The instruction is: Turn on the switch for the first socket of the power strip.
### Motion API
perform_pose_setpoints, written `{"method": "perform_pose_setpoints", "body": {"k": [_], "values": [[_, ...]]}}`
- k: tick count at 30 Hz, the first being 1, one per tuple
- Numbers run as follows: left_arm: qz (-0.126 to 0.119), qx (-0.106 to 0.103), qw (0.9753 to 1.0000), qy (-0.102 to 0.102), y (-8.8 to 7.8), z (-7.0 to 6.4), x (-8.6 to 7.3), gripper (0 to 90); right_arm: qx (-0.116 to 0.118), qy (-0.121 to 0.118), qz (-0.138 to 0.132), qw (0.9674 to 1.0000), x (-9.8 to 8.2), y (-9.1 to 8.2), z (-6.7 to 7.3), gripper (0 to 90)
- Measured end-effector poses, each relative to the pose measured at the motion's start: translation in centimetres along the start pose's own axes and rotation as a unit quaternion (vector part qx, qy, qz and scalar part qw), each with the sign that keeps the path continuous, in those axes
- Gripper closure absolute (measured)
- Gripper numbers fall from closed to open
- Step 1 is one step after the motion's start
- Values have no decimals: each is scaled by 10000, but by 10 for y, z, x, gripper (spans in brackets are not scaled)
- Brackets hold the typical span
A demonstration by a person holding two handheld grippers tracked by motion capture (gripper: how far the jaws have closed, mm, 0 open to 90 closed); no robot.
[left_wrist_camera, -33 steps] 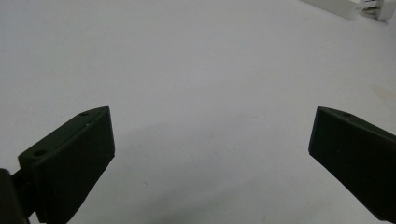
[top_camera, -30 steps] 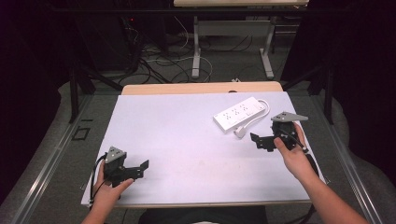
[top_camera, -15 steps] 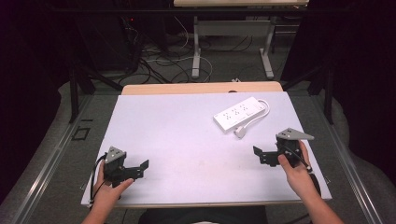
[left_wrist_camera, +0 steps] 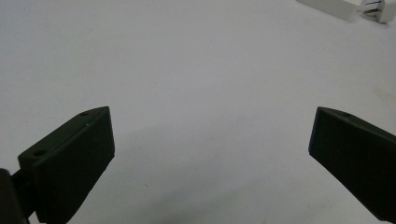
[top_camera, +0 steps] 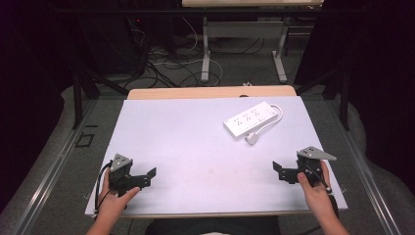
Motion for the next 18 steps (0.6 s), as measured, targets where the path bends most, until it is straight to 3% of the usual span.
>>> {"method": "perform_pose_setpoints", "body": {"k": [4, 5, 11, 18], "values": [[7, 0, 10000, 2, 0, 0, 0, 1, -123, 18, 27, 9999, -7, 3, -8, 0], [-1, -1, 10000, -20, 0, 0, 0, 1, -122, 18, 166, 9998, -11, 2, -10, 0], [30, 0, 10000, 33, 0, 0, -1, 1, -291, 37, 92, 9995, -18, 7, -21, 0], [15, -11, 10000, 5, -1, 1, 0, 1, -400, 238, 160, 9988, -31, 9, -35, 0]]}}
Point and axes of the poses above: each handheld gripper's, and its own axes: y roughly forward along the jaws, x roughly out of its top, z roughly to its left, the point moved 10 cm from there along y, roughly forward along the jaws, and after that the axes turned 11 degrees about -y, right-handed, at the moved point
